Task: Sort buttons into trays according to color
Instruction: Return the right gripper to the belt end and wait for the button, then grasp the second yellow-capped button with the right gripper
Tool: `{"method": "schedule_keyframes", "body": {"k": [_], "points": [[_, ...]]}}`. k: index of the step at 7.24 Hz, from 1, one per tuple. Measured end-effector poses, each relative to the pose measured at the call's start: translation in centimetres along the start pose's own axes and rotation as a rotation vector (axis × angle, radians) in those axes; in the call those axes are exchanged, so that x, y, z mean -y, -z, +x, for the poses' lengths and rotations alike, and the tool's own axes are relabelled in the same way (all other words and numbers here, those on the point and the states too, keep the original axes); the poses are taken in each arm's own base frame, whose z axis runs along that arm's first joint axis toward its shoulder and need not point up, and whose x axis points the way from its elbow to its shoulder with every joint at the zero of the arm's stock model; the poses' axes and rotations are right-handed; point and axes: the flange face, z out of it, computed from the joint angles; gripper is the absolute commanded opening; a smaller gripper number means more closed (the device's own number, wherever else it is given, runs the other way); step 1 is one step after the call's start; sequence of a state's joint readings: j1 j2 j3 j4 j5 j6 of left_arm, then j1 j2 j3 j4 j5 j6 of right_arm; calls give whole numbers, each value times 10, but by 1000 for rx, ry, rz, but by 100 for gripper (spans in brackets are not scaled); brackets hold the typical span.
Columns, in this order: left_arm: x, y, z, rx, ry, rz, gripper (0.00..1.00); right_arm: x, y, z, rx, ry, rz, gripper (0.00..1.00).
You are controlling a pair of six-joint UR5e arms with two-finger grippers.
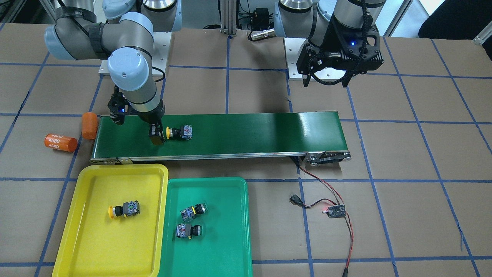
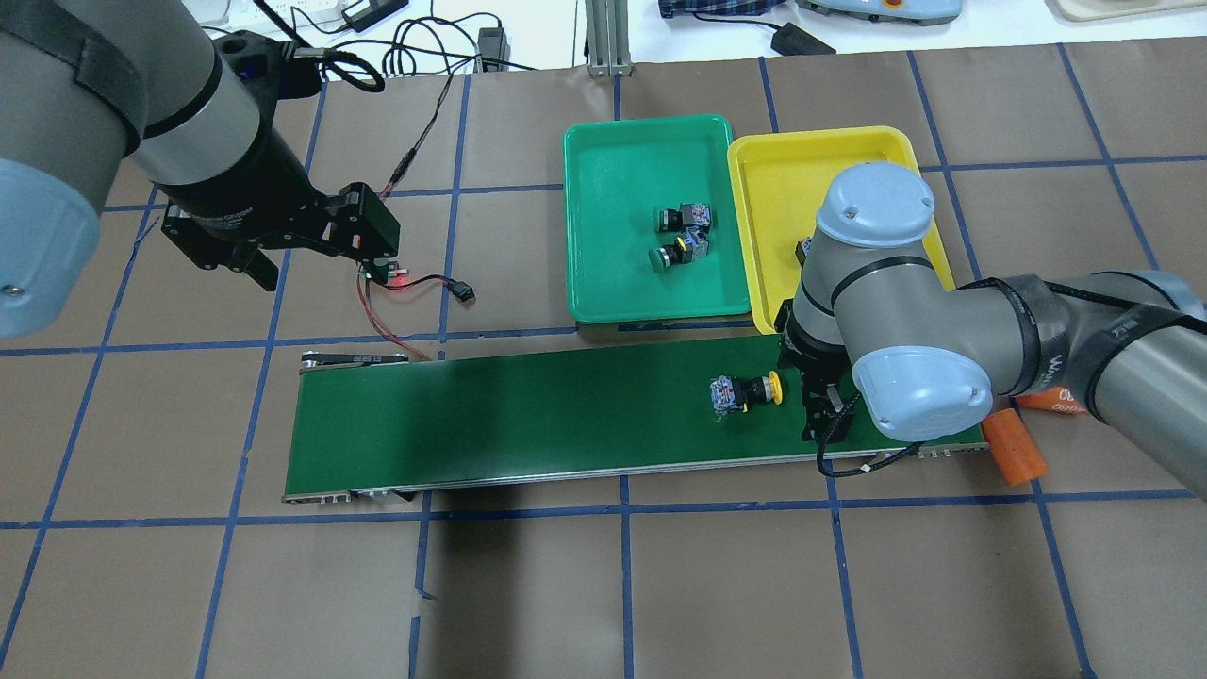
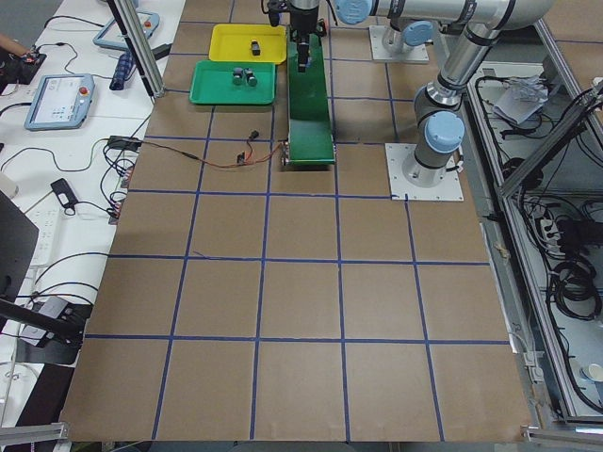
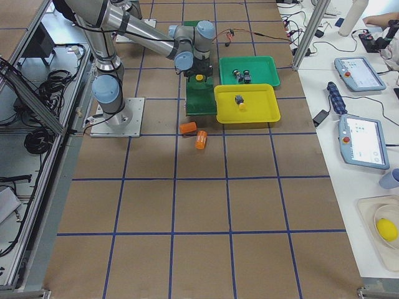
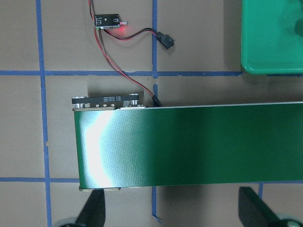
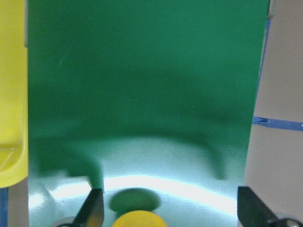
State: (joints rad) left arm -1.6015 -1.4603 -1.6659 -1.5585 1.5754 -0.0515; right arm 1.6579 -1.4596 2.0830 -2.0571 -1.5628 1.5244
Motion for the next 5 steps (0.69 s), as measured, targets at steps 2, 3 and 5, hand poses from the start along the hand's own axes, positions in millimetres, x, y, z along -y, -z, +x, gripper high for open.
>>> {"method": "schedule_keyframes", "body": {"k": [2,3,5], "points": [[0,0,0,0,1,0,100,0,-3,-1,-5,2,-1,98],[0,0,0,0,1,0,100,0,-3,-1,-6,1,-1,98],[0,0,0,0,1,0,100,0,-3,-1,-7,-2,-4,69]]}}
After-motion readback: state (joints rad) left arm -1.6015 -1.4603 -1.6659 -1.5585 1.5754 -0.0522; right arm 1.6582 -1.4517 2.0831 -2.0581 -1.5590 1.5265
